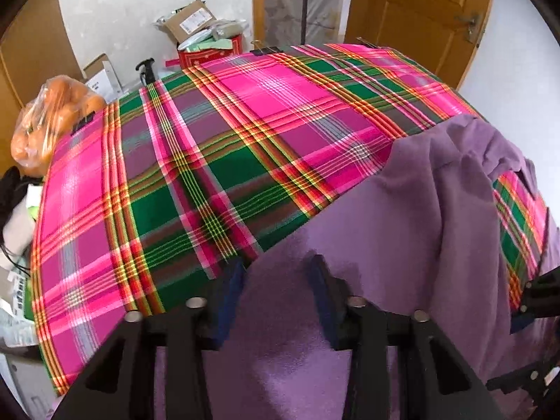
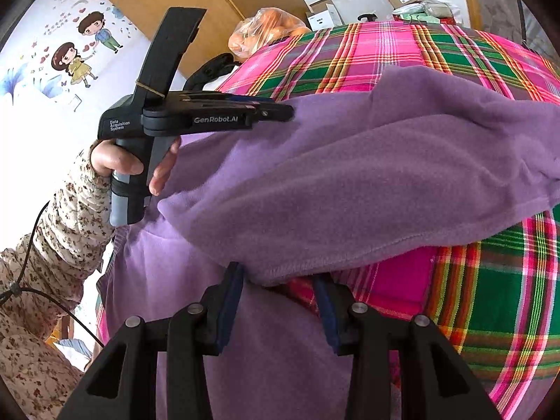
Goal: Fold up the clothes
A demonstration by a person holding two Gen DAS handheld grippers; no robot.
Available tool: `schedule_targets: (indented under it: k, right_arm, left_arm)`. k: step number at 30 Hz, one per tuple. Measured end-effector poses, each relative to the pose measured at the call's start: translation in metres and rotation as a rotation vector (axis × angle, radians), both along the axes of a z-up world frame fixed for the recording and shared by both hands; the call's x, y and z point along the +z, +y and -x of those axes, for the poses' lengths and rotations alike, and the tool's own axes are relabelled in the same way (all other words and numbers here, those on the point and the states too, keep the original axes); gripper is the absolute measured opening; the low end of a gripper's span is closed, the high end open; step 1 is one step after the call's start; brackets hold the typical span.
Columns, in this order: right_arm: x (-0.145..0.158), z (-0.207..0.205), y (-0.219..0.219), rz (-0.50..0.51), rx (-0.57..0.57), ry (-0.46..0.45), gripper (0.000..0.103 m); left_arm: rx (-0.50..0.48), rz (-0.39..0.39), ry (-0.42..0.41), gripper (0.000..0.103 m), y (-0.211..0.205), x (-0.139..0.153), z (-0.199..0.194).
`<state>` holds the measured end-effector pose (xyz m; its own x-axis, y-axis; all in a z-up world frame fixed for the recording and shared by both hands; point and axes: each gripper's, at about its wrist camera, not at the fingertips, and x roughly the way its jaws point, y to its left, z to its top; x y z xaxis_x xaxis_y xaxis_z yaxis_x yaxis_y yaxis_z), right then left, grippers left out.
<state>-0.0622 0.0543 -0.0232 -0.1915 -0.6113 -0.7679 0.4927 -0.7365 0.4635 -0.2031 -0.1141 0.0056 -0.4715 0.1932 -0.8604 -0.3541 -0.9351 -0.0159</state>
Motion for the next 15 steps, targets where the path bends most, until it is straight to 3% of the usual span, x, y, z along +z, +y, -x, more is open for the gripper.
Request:
schedule_targets:
  k: [11,15]
  right_arm:
    - [-0.002,0.003,-0.001,0.021,-0.030,0.004,0.042]
    - [-0.002,0.005,-0.008,0.017,-0.038,0.023,0.042]
  left_arm:
    - [0.233,-0.054,0.093,0.002,-0.038,0.016,0.019]
    - [0.294,-0.050,0.074,0.000,-0.051,0.009,0.030]
